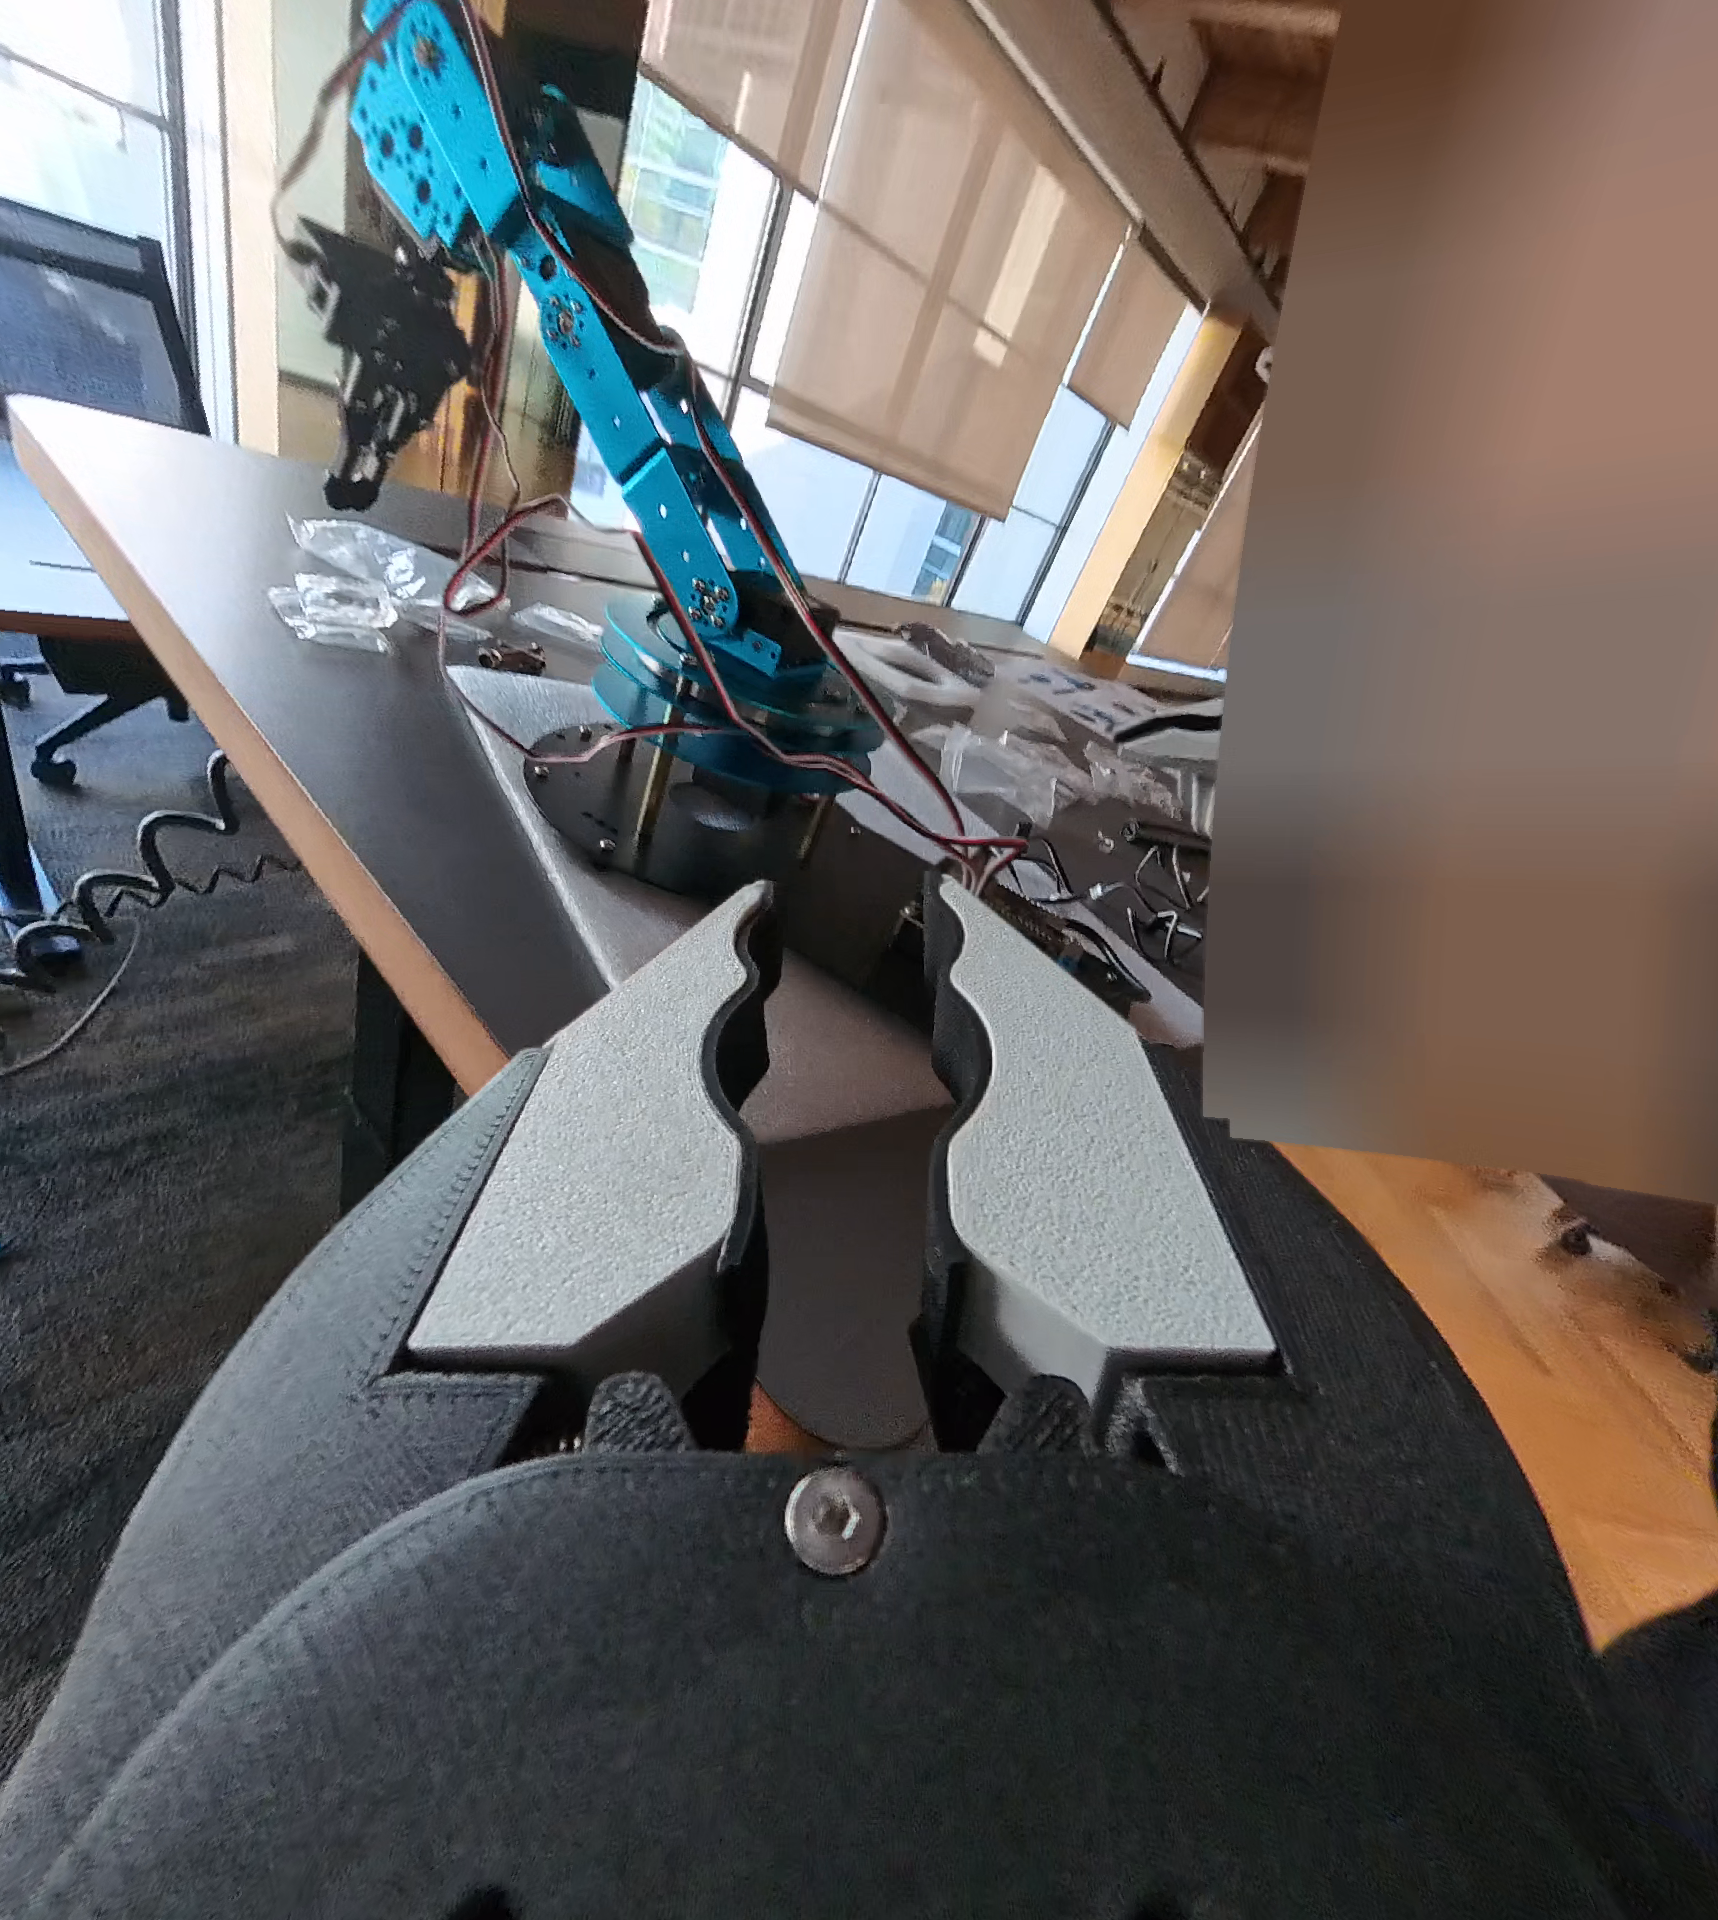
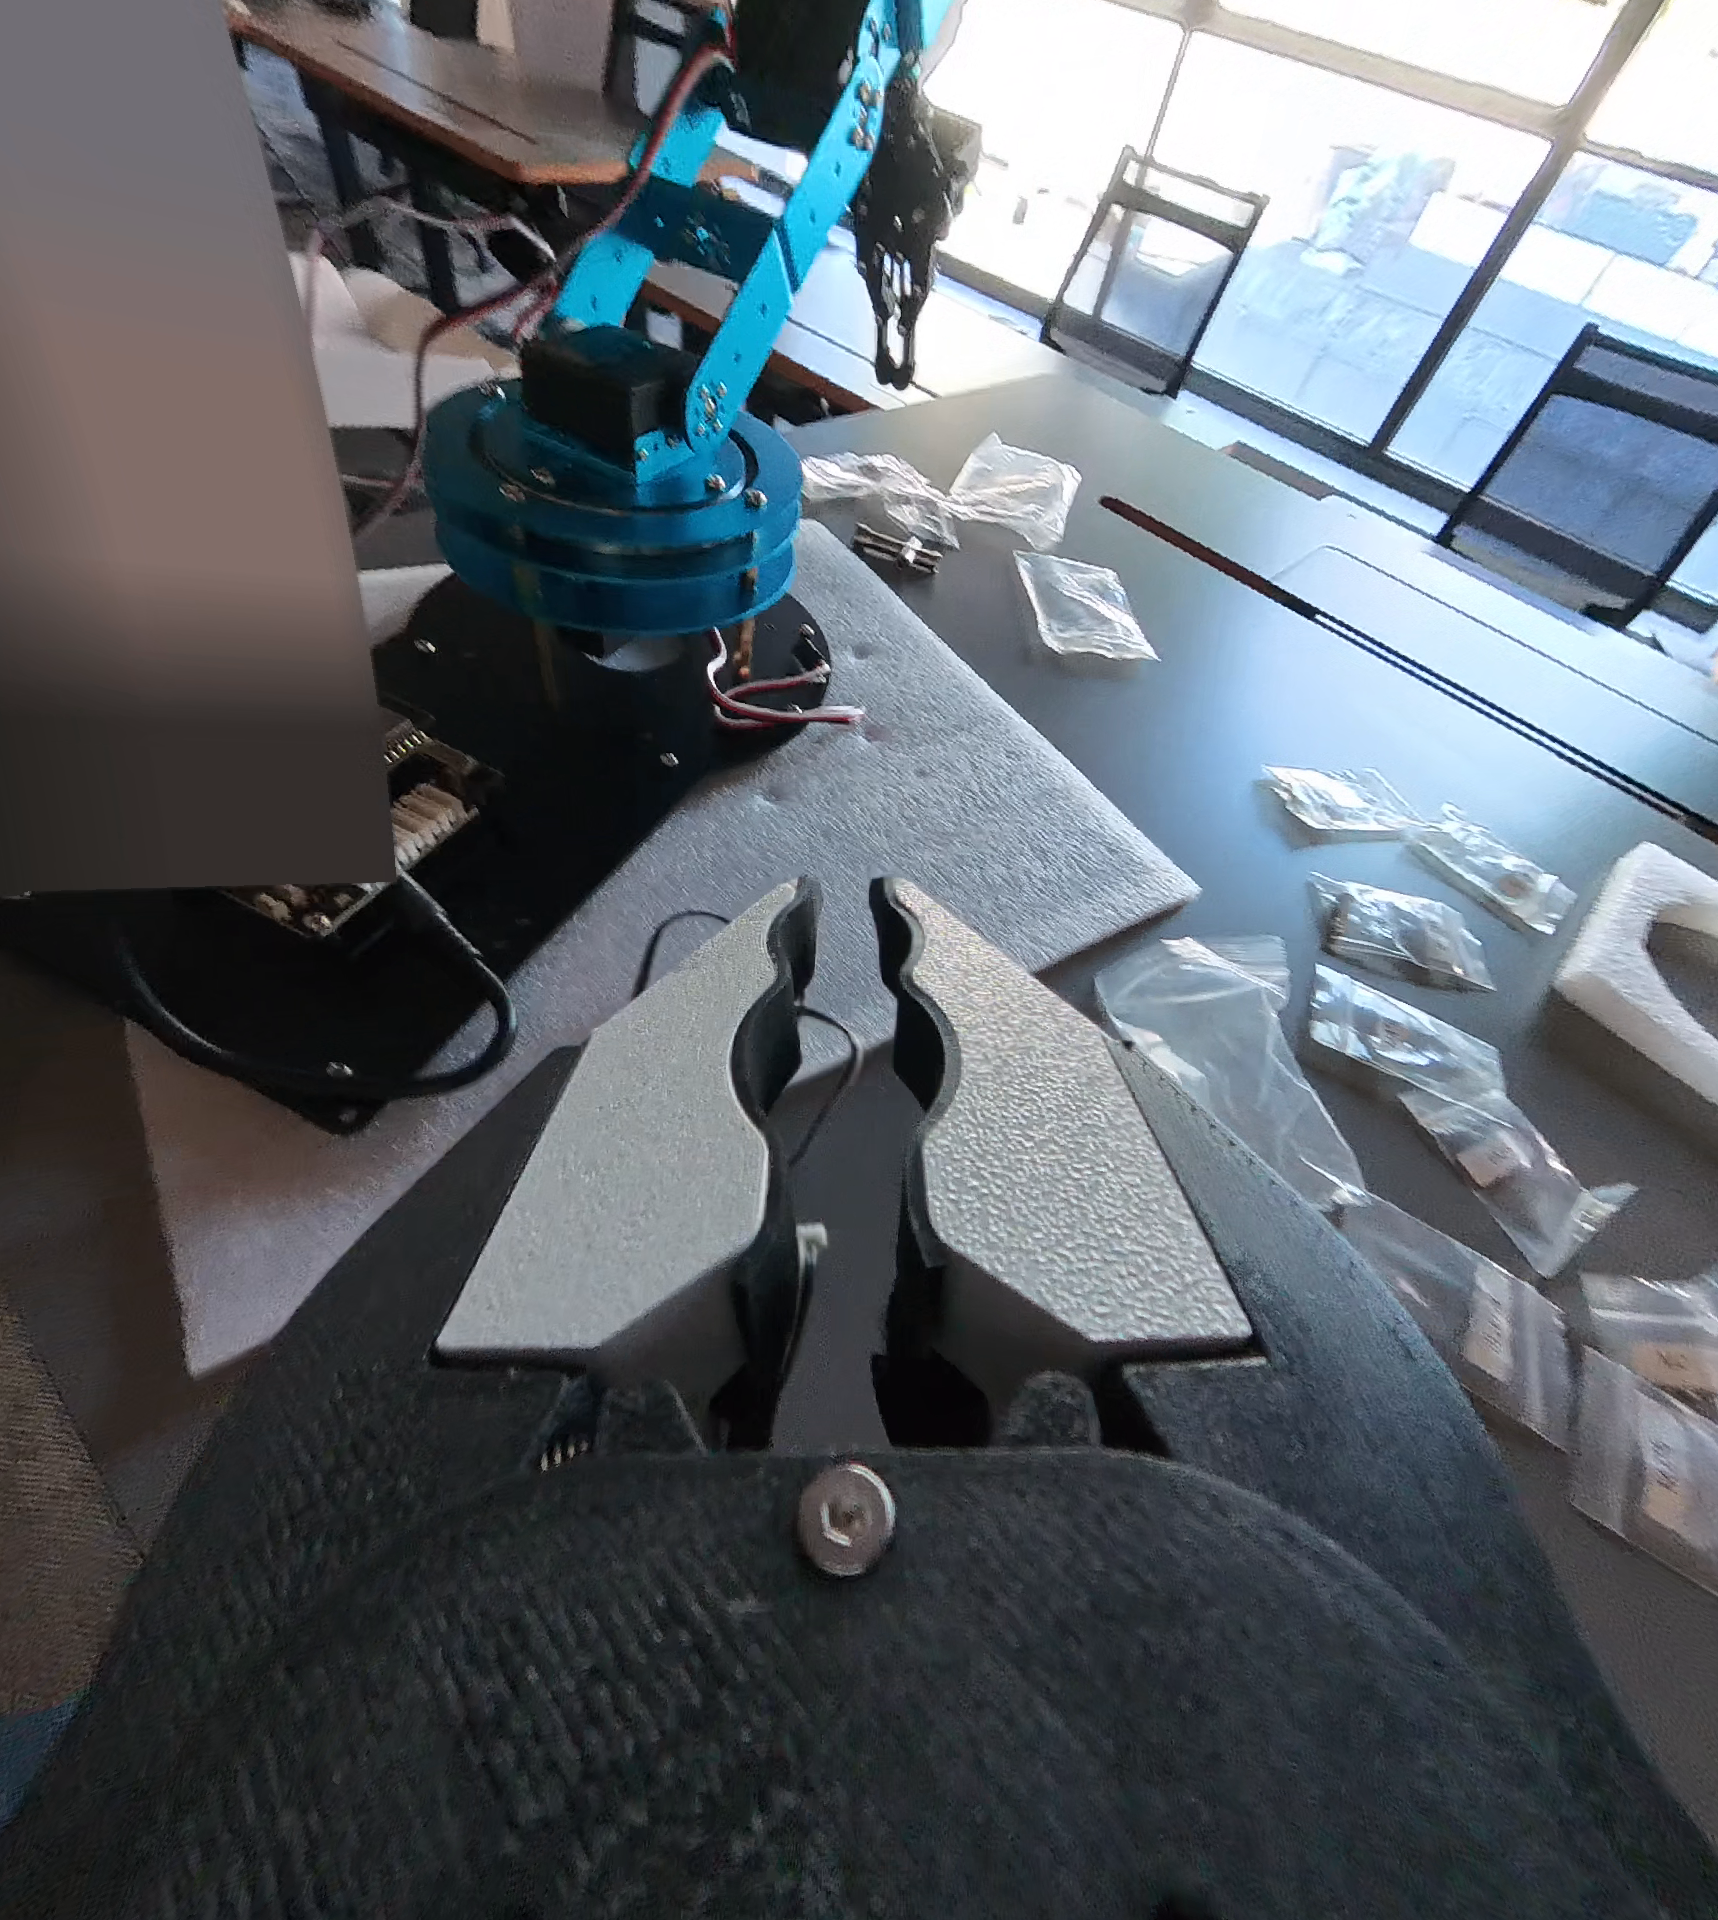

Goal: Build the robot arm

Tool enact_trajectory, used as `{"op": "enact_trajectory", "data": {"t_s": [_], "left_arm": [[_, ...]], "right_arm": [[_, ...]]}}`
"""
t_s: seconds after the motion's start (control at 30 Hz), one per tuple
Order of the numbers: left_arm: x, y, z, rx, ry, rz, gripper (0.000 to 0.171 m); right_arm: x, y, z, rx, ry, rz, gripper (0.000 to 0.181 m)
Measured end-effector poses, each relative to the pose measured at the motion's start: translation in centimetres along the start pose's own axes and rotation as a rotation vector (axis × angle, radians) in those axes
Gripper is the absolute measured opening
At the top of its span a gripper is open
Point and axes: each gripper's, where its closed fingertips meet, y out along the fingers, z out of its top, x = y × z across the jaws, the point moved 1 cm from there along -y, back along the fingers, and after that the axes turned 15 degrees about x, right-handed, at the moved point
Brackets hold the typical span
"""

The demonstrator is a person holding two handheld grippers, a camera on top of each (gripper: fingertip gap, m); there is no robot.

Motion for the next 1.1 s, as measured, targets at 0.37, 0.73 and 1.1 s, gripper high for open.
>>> {"op": "enact_trajectory", "data": {"t_s": [0.37,0.73,1.1], "left_arm": [[1.5,-1.5,1.0,-0.14,0.113,0.026,0.021],[3.0,-1.8,1.2,-0.126,0.092,0.027,0.02],[4.9,-2.0,1.9,-0.122,0.076,0.018,0.018]], "right_arm": [[0.5,-5.5,-4.1,-0.226,0.107,-0.121,0.013],[-0.3,-4.7,-7.4,-0.341,0.201,-0.074,0.019],[-1.9,-3.6,-2.6,-0.118,0.137,0.084,0.002]]}}
